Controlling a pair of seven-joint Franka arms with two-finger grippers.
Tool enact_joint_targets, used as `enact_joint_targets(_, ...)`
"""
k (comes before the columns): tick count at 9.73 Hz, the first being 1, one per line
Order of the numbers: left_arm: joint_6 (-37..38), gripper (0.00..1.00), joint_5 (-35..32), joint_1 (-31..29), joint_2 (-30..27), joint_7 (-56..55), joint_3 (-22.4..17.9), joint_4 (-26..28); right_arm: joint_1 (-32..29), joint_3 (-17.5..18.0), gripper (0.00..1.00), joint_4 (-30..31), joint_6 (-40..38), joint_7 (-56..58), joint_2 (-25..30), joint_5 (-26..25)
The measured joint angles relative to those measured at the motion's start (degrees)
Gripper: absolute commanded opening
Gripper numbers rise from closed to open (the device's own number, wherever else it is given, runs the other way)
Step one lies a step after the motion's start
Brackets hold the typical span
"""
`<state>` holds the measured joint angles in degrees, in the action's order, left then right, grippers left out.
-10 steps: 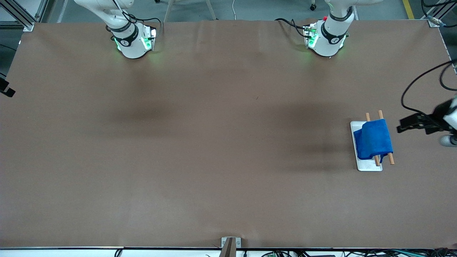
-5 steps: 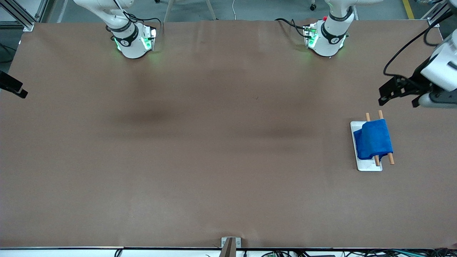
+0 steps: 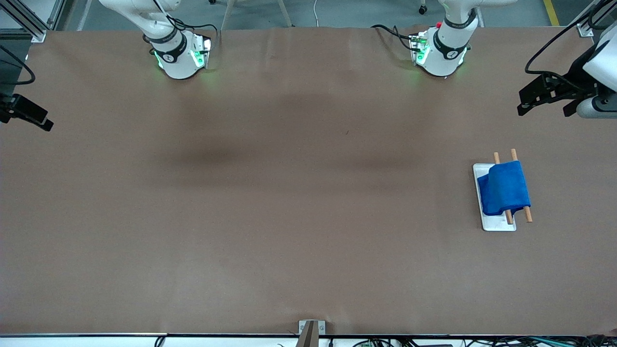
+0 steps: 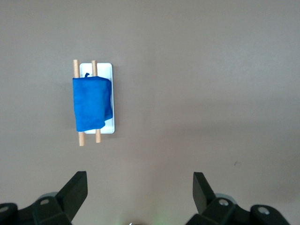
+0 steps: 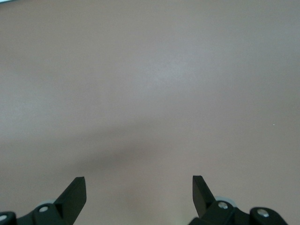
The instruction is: Right arm passes towel to left arm to hang
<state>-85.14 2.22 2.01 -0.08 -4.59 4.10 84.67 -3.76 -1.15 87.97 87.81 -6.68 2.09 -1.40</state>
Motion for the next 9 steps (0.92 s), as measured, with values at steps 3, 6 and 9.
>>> enact_joint_targets(3,-2.36,0.99,0.18,-0.04,0.52,0.01,-0.09,1.06,-0.15,-0.13,1.0,-2.03,-0.48,0.91,-0.02,-0.03)
enact_joint_targets(6,-3.31,0.99,-0.2,-0.04,0.54,0.04,-0.09,1.92,-0.15,-0.14,1.0,-2.03,-0.52,1.85,-0.21,-0.03)
enact_joint_targets(9,-3.53,0.99,-1.46,-0.04,0.54,0.04,-0.08,2.22,-0.15,-0.24,1.0,-2.03,-0.53,3.38,-0.31,-0.03)
